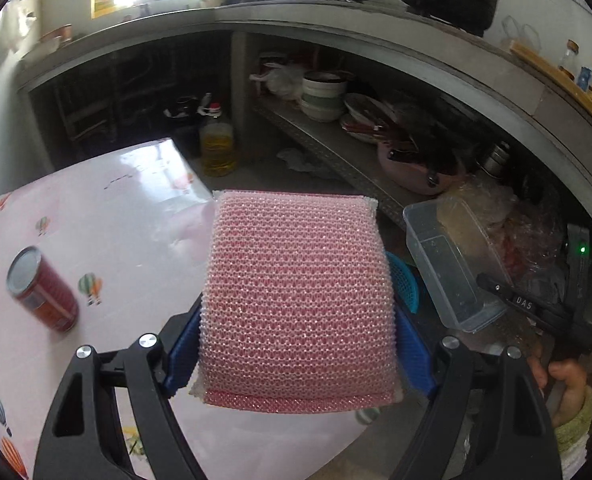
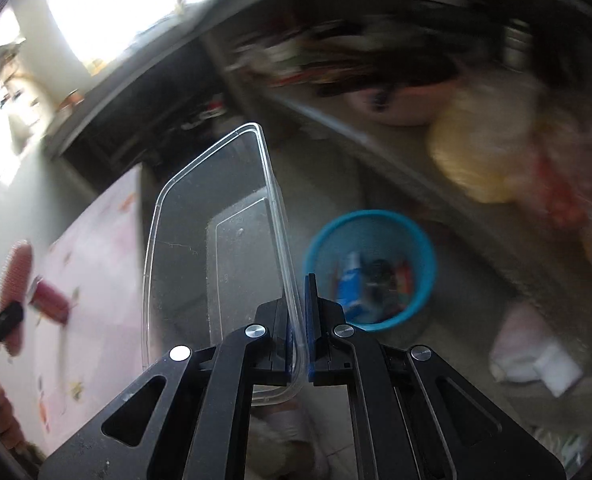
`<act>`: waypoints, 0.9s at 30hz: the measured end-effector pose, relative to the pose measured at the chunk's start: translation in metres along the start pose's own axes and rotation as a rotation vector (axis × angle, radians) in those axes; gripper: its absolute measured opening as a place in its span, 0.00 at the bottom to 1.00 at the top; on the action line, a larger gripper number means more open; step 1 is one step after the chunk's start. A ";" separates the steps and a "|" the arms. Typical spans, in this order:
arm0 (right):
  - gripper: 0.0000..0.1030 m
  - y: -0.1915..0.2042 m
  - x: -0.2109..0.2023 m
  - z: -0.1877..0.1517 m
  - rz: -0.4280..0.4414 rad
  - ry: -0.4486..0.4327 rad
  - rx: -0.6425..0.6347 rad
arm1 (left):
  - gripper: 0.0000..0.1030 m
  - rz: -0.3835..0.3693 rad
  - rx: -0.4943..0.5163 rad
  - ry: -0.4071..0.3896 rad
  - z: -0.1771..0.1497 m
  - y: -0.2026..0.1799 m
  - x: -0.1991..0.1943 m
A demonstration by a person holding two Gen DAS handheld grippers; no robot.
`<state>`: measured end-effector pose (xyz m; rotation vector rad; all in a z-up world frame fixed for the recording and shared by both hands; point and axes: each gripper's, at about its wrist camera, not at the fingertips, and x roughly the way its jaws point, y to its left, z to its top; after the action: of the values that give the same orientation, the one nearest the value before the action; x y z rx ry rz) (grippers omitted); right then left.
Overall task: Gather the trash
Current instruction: 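Carry the sponge and container to the blue basket and open both tools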
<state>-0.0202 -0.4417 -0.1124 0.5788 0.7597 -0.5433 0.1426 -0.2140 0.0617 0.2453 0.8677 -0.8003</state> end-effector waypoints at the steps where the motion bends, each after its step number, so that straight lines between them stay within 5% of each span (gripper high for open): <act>1: 0.04 -0.013 0.002 -0.002 -0.020 0.003 0.025 | 0.78 -0.025 0.021 0.019 0.008 -0.010 0.013; 11: 0.04 -0.088 0.081 -0.022 -0.182 0.136 0.141 | 0.78 -0.113 0.122 0.329 0.035 -0.087 0.164; 19: 0.04 -0.095 0.170 -0.016 -0.278 0.211 0.136 | 0.79 -0.050 0.194 0.481 0.044 -0.133 0.274; 21: 0.10 -0.095 0.192 -0.010 -0.296 0.206 0.141 | 0.80 -0.055 0.210 0.482 0.047 -0.141 0.291; 25: 0.48 -0.091 0.225 -0.005 -0.382 0.187 0.087 | 0.86 -0.016 0.176 0.473 0.051 -0.148 0.316; 27: 0.48 -0.092 0.222 -0.007 -0.379 0.176 0.093 | 0.86 -0.023 0.145 0.487 0.050 -0.144 0.320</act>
<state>0.0522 -0.5565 -0.3107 0.5765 1.0246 -0.8884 0.1914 -0.5065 -0.1320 0.5745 1.2711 -0.8402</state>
